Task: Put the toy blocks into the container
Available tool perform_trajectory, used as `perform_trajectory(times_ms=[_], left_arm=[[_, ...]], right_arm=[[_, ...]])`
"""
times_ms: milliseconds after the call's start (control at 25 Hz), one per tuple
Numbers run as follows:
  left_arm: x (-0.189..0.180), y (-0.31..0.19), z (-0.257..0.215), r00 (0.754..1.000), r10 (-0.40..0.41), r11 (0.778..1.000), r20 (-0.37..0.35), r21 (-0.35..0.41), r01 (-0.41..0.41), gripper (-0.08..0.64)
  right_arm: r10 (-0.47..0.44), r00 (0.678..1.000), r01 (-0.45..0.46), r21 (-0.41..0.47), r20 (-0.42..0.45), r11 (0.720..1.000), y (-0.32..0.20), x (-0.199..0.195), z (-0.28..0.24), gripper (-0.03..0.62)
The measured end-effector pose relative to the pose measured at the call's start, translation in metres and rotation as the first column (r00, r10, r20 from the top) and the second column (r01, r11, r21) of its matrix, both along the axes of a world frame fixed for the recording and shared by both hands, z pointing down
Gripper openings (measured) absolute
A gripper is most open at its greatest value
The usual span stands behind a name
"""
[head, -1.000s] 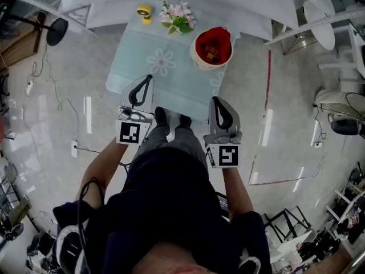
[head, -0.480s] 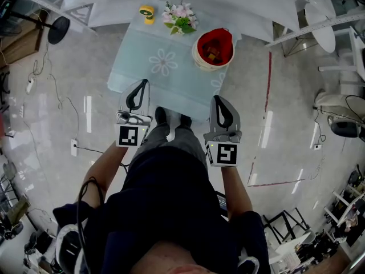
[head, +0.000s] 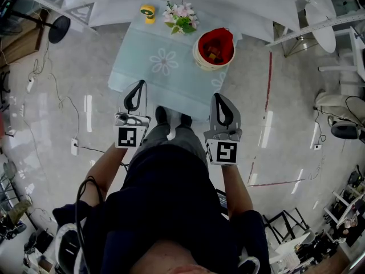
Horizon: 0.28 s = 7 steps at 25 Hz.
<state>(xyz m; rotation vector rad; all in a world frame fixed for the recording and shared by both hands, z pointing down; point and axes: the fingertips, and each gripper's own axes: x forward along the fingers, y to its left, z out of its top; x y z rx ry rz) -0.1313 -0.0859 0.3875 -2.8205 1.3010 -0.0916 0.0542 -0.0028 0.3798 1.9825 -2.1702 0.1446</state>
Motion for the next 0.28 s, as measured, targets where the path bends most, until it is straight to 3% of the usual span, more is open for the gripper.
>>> perform_trajectory(times_ms=[280], left_arm=[[-0.0035, 0.0021, 0.0020, 1.000, -0.001, 1.000, 0.011, -0.002, 0.001, 0.000]], right_arm=[[0.004, 1.000, -0.004, 0.008, -0.004, 1.000, -0.0040, 0.0000, -0.0027, -0.002]])
